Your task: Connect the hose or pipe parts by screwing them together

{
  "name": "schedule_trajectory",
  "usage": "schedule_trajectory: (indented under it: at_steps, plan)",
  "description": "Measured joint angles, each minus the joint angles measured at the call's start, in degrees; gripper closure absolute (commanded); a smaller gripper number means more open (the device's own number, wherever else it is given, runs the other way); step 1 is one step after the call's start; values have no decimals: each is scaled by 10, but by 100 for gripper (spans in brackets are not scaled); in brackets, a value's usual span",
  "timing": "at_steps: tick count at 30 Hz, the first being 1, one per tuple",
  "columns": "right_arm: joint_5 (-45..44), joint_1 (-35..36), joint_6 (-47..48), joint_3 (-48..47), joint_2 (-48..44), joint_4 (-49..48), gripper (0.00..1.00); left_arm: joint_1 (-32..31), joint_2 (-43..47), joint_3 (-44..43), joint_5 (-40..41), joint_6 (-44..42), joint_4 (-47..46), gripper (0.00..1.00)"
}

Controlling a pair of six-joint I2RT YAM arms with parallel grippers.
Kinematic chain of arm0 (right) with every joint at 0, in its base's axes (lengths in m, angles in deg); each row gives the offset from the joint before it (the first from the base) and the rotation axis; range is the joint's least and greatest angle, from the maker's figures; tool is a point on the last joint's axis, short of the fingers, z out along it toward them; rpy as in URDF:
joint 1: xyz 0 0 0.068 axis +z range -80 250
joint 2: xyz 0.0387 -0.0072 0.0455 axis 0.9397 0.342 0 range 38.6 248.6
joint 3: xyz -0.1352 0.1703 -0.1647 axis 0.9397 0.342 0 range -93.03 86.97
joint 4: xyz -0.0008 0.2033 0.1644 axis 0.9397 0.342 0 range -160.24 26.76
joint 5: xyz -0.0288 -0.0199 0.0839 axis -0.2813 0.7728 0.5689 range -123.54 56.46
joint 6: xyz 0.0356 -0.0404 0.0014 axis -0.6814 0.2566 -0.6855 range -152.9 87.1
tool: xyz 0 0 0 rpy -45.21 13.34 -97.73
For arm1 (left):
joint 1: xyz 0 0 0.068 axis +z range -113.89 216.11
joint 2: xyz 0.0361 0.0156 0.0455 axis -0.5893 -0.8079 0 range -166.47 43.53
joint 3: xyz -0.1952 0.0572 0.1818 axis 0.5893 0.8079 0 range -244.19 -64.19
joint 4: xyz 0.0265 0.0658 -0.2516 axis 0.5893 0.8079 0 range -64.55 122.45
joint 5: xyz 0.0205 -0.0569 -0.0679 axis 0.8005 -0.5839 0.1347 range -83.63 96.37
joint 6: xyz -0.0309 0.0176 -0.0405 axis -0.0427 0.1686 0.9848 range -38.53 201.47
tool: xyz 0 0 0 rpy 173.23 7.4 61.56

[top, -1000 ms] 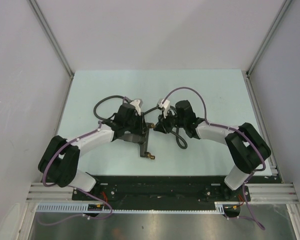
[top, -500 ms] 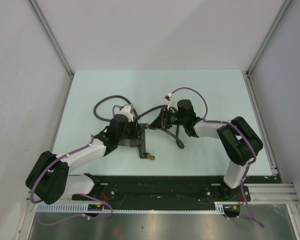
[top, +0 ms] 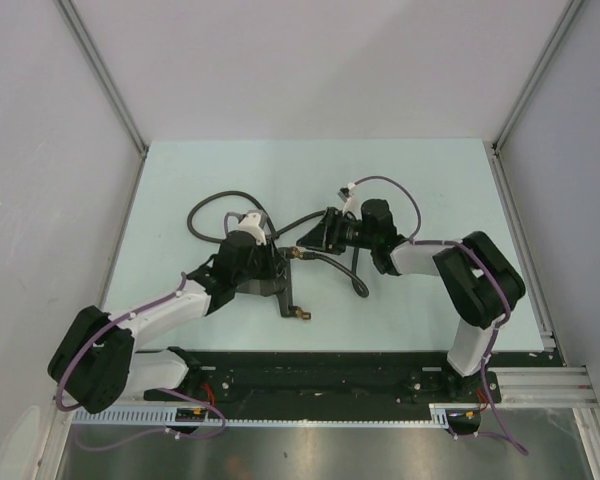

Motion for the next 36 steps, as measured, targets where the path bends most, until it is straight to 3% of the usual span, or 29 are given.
schedule_trajectory:
  at_steps: [1, 3, 7, 11, 15, 20, 26, 32, 36]
  plan:
    - [-6, -3, 20, 0, -14, 14, 25, 0, 0, -4, -4, 0, 8, 100]
    - [-20, -14, 68, 0, -49, 42, 21, 4, 0, -15, -13, 0, 31, 100]
    - [-60, -31, 199, -6, -134, 96, 27, 29, 0, -28, -44, 3, 59, 100]
    - [-104, -17, 405, -16, -207, 163, 25, 63, -2, -40, -72, 2, 90, 100]
    - [-180, 81, 695, -17, -267, 259, 25, 79, -17, -71, -83, -3, 137, 100]
    - [-259, 199, 957, -17, -278, 330, 26, 86, -55, -116, -107, -15, 192, 100]
    - [-321, 228, 1110, -6, -251, 340, 29, 94, -87, -153, -141, -27, 241, 100]
    - [-351, 244, 1168, 5, -180, 323, 34, 96, -99, -164, -161, -34, 257, 100]
    - [-379, 250, 1191, 6, -144, 296, 42, 99, -101, -164, -171, -38, 260, 100]
